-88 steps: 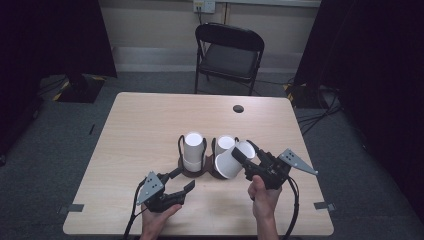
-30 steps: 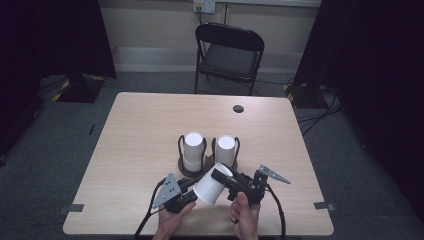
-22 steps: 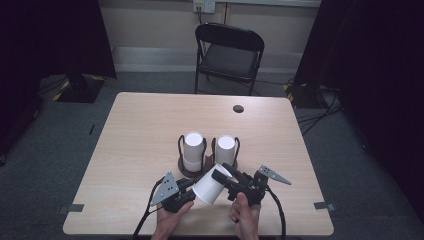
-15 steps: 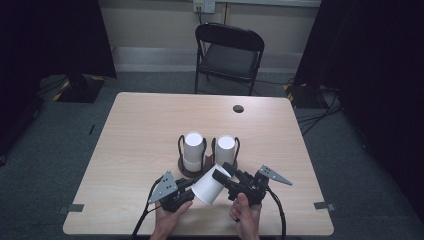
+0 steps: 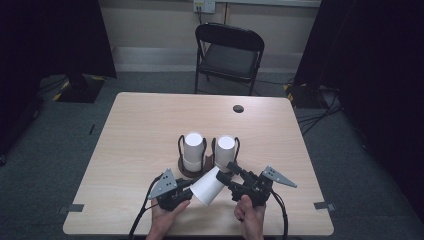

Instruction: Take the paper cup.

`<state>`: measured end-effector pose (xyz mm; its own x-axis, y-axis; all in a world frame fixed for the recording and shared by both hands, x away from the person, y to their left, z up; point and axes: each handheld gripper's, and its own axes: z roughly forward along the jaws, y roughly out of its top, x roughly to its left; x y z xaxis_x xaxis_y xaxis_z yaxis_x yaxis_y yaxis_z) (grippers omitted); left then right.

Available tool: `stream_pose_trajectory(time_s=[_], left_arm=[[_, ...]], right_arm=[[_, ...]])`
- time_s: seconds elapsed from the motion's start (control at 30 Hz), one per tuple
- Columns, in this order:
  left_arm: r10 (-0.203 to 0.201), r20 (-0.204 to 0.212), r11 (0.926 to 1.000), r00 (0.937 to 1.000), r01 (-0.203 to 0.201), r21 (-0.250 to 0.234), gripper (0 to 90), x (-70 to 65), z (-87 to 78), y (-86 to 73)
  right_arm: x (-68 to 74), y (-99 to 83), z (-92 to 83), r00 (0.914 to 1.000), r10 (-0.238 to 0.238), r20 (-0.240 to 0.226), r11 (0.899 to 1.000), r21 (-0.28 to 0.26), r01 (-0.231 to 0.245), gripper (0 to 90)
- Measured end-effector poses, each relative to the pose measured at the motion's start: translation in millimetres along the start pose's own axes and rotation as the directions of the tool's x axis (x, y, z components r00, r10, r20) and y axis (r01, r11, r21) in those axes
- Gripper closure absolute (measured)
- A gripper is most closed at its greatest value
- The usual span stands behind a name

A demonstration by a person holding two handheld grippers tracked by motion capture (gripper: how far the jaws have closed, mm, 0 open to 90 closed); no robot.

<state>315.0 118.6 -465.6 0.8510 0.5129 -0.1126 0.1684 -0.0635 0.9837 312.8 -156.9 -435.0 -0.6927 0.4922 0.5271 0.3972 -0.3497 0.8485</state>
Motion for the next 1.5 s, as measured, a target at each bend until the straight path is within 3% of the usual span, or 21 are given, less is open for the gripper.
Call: stream_pose_trajectory(time_s=[0.3,0.43,0.57,0.6,0.7,0.73,0.8,0.93,0.97,1.0,1.03,1.1,1.17,1.2,1.23,1.3,1.33,1.37,1.43,1.47,1.5], left_arm=[[0.021,-0.008,0.9956,0.9997,-0.021,0.091,85.7,5.2,-4.7,7.9],[0.041,-0.012,0.9879,0.9991,-0.038,0.151,85.8,7.4,-5.4,13.0],[0.053,-0.011,0.9819,0.9985,-0.050,0.182,85.8,8.9,-4.5,16.5],[0.063,-0.007,0.9754,0.9980,-0.060,0.212,85.8,9.8,-4.4,19.2],[0.066,0.001,0.9712,0.9978,-0.064,0.230,85.7,10.3,-3.3,21.2],[0.074,0.000,0.9640,0.9972,-0.072,0.256,85.7,10.7,-2.4,23.9],[0.075,0.001,0.9609,0.9972,-0.072,0.267,85.7,10.8,-1.9,25.2],[0.070,0.022,0.9428,0.9973,-0.074,0.325,85.7,13.0,2.1,29.2],[0.070,0.022,0.9428,0.9973,-0.074,0.325,85.7,13.0,2.1,29.2],[0.079,0.028,0.9293,0.9965,-0.084,0.360,85.7,12.2,4.7,30.2],[0.089,0.033,0.9224,0.9955,-0.094,0.375,85.7,12.3,5.6,30.7],[0.080,0.036,0.9218,0.9962,-0.087,0.378,85.8,12.1,6.2,30.6],[0.074,0.041,0.9138,0.9964,-0.084,0.397,85.9,13.2,7.8,32.3],[0.074,0.041,0.9138,0.9964,-0.084,0.397,85.9,13.2,7.8,32.3],[0.075,0.043,0.9081,0.9962,-0.086,0.410,85.9,14.1,8.2,34.3],[0.073,0.046,0.9053,0.9963,-0.085,0.416,85.9,14.4,8.3,35.3],[0.073,0.045,0.9022,0.9963,-0.085,0.423,85.9,15.0,8.2,36.6],[0.069,0.046,0.9025,0.9966,-0.082,0.423,85.9,15.6,8.6,37.5],[0.068,0.052,0.8907,0.9963,-0.084,0.447,85.9,16.7,8.9,41.0],[0.068,0.052,0.8907,0.9963,-0.084,0.447,85.9,16.7,8.9,41.0],[0.062,0.048,0.8906,0.9969,-0.077,0.448,85.9,16.5,9.5,41.5]], right_arm=[[2.2,0.0,-4.9,0.9943,-0.099,0.040,0.995,0.029,0.098,26.3],[4.6,-0.8,-7.4,0.9842,-0.167,0.060,0.985,0.050,0.164,26.0],[4.4,-0.7,-8.8,0.9798,-0.187,0.072,0.982,0.049,0.184,25.6],[4.1,-0.4,-10.3,0.9772,-0.199,0.075,0.979,0.054,0.195,25.5],[4.2,-0.4,-11.2,0.9731,-0.216,0.080,0.975,0.060,0.212,25.4],[4.5,-0.4,-12.2,0.9711,-0.226,0.077,0.973,0.069,0.221,24.9],[4.9,-0.5,-13.3,0.9673,-0.244,0.070,0.969,0.071,0.239,24.2],[6.8,-1.3,-14.8,0.9575,-0.280,0.067,0.956,0.106,0.273,22.9],[6.8,-1.3,-14.8,0.9575,-0.280,0.067,0.956,0.106,0.273,22.9],[7.9,-2.2,-15.2,0.9521,-0.299,0.063,0.949,0.123,0.290,21.7],[8.6,-2.5,-15.7,0.9493,-0.308,0.063,0.945,0.131,0.298,21.7],[9.3,-3.3,-16.2,0.9436,-0.327,0.053,0.938,0.139,0.317,20.8],[10.0,-3.5,-16.4,0.9428,-0.330,0.046,0.936,0.144,0.321,20.8],[9.9,-3.6,-16.1,0.9409,-0.336,0.040,0.933,0.148,0.327,20.8],[10.3,-3.6,-15.7,0.9394,-0.340,0.040,0.931,0.155,0.331,20.8],[10.7,-3.7,-15.4,0.9375,-0.346,0.039,0.928,0.163,0.335,20.8],[11.6,-4.0,-14.7,0.9293,-0.369,0.025,0.916,0.180,0.358,20.8],[12.4,-4.3,-14.1,0.9252,-0.379,0.022,0.911,0.187,0.369,20.8],[14.2,-4.5,-13.1,0.9163,-0.400,0.015,0.897,0.209,0.389,20.8],[14.9,-4.4,-12.6,0.9114,-0.411,0.011,0.891,0.215,0.400,20.8],[14.9,-4.4,-12.6,0.9114,-0.411,0.011,0.891,0.215,0.400,20.8]])
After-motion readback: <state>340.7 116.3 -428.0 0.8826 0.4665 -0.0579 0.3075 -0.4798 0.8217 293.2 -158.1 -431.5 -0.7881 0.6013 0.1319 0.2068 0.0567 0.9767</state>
